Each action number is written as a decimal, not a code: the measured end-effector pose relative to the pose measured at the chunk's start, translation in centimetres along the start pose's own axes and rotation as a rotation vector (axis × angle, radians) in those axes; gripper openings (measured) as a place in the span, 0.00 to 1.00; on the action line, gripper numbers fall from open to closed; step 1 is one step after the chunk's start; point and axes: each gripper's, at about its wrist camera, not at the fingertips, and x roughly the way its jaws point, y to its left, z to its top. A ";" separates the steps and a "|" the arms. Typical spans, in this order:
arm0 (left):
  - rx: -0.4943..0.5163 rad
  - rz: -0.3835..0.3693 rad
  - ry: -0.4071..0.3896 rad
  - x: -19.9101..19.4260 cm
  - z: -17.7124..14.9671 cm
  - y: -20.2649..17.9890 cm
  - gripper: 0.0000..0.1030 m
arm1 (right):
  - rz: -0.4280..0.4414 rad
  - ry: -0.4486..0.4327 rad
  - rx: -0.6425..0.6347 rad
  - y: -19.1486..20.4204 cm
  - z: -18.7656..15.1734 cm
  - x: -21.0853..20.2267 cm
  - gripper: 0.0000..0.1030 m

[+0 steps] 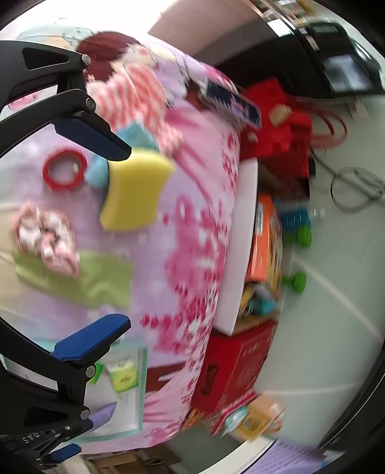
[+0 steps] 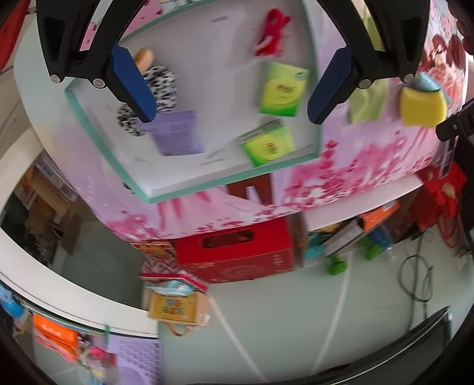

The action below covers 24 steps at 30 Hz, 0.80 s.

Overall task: Organize soft objects
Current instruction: 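Withdraw both tools from the tray toward the remaining items on the bed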

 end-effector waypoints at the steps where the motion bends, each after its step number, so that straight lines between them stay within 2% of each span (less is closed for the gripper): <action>1: -0.022 0.014 0.001 -0.3 0.0 1.1 1.00 | 0.011 0.001 -0.010 0.5 -0.1 -0.2 1.00; 9: -0.101 0.084 0.005 -2.2 -1.1 6.7 1.00 | 0.118 0.014 -0.100 5.9 -0.9 -1.7 1.00; 24: -0.194 0.115 0.095 -1.6 -4.7 11.7 1.00 | 0.235 0.095 -0.277 14.6 -3.5 -1.4 1.00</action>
